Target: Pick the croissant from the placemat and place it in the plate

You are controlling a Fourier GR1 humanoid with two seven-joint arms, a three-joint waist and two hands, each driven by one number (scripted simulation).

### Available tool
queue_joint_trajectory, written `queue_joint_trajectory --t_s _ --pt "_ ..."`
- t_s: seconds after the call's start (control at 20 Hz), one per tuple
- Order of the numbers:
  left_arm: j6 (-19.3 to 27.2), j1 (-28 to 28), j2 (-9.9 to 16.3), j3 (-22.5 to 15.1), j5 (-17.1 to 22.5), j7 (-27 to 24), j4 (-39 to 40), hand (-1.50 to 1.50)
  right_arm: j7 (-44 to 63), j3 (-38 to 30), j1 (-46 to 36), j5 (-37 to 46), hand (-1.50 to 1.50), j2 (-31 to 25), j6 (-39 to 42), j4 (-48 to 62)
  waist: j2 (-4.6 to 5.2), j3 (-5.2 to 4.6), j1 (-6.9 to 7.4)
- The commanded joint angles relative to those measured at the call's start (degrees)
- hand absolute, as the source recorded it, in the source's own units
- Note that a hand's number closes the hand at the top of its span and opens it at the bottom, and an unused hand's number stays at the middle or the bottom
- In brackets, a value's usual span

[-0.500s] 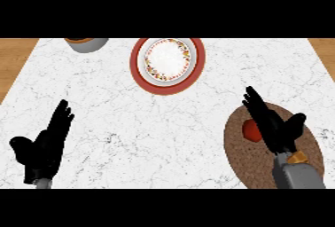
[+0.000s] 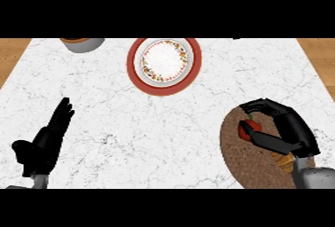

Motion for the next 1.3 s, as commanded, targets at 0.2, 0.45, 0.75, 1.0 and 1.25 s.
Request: queue_joint_trajectory --t_s 0.2,0.45,0.75,1.0,1.25 --pt "-6.57 -2.42 -0.68 1.98 1.36 -4.06 6.22 0.0 -28.63 -0.93 19.07 5.09 -1.5 2.23 -3.53 -3.41 0.42 0.21 0.41" --pt "-6.77 -4.85 -2.71 2.68 -0.86 -5.37 8.83 0.0 -32.47 -5.53 24.83 8.15 -1.5 0.25 -7.3 -5.32 0.45 0.17 0.79" --pt "-8.54 -1.46 -1.98 3.67 -0.91 -6.87 7.59 0.0 -20.95 -10.45 27.48 12.09 -1.5 -6.7 -7.31 -13.56 0.4 0.13 1.33" --pt "-6.4 -1.29 -3.93 2.51 -2.49 -5.84 7.93 0.0 -14.5 -11.84 32.99 17.76 -1.5 -15.44 -1.93 -17.01 0.43 0.1 1.11" --pt "-8.74 -3.91 -3.38 3.5 -2.22 -4.3 7.77 0.0 -6.92 -10.54 31.17 22.69 -1.5 -18.43 2.43 -16.61 0.49 0.15 1.34"
